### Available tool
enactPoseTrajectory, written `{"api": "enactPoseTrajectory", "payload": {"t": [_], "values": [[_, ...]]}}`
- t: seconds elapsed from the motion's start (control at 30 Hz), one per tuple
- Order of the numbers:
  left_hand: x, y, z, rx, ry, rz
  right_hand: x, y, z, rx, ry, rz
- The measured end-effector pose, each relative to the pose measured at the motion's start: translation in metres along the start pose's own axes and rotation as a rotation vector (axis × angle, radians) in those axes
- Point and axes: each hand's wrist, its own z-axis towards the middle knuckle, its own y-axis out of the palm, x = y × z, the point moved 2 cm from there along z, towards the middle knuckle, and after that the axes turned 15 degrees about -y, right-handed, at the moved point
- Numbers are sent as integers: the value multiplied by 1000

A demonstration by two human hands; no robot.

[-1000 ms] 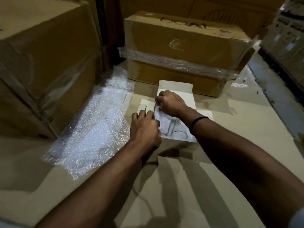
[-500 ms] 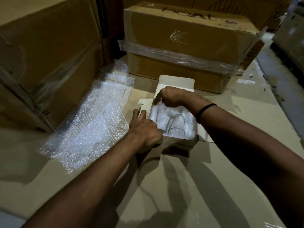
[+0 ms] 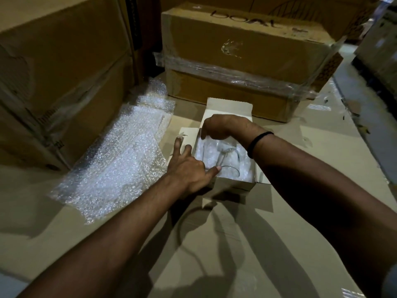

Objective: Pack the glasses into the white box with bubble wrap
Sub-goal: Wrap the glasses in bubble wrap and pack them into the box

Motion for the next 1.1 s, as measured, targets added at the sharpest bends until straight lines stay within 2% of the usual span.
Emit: {"api": "enactPoseTrajectory", "payload": {"t": [0.17, 0.3, 0.43, 0.5, 0.6, 0.63, 0.87, 0.93, 1.0, 1.1], "values": [[-2, 3, 11, 151, -63, -75, -8, 1, 4, -68, 101, 12], [5, 10, 15, -23, -92, -17, -12, 5, 14, -138, 88, 24], [6, 9, 16, -145, -111, -37, -12, -7, 9, -113, 45, 45], [-2, 11, 13, -61, -97, -86, -14, -12, 3, -77, 35, 28], [-10, 12, 2, 238, -76, -140, -21, -3, 4, -121, 41, 47], [-9, 11, -1, 282, -65, -134, -25, 0, 6, -139, 55, 56], [3, 11, -8, 64, -60, -109, -37, 6, 16, -124, 182, -42], [-5, 14, -11, 59, -4, -158, -38, 5, 12, -117, 187, -28], [-20, 24, -20, 191, 104, -230, -38, 0, 1, -58, 187, 23], [-55, 48, -45, 579, 254, -413, -33, -10, -13, 167, 229, 60]]}}
